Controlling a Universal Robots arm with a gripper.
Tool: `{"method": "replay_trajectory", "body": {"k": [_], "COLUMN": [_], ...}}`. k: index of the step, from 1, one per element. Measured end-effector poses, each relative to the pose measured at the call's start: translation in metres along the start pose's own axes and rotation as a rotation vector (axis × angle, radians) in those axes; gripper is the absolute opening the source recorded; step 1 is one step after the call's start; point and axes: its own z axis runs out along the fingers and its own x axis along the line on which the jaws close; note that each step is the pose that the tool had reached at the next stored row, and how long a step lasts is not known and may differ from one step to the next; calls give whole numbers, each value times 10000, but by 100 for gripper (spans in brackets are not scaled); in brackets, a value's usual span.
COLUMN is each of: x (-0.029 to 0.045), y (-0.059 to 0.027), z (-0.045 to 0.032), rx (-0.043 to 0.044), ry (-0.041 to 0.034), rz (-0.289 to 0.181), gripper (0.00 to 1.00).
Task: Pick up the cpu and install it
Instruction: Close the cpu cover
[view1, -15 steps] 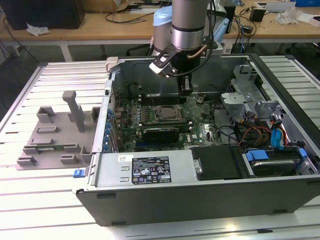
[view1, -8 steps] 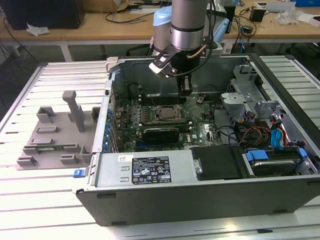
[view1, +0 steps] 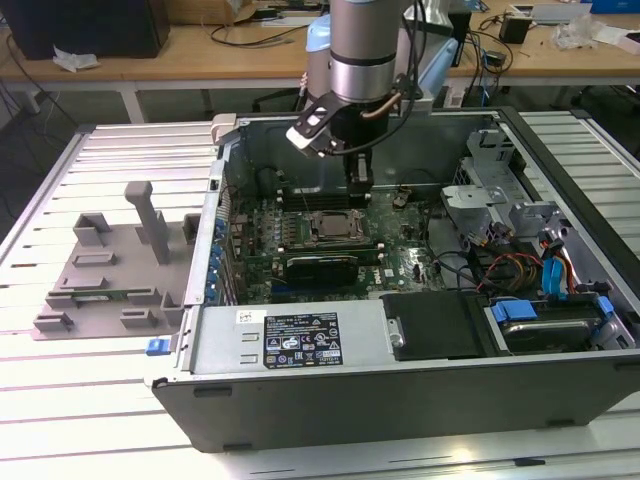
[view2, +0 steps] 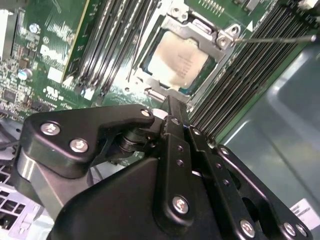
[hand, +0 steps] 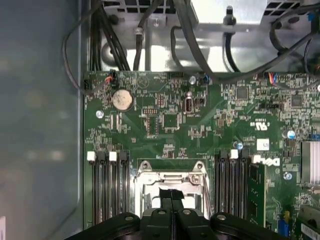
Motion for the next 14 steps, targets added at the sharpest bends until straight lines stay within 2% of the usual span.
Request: {"method": "replay_trajectory", "body": {"k": [14], "x": [-30], "y": [-178], "z": [79], "rx": [1], "ry": [0], "rz": [0], "gripper": [11]}}
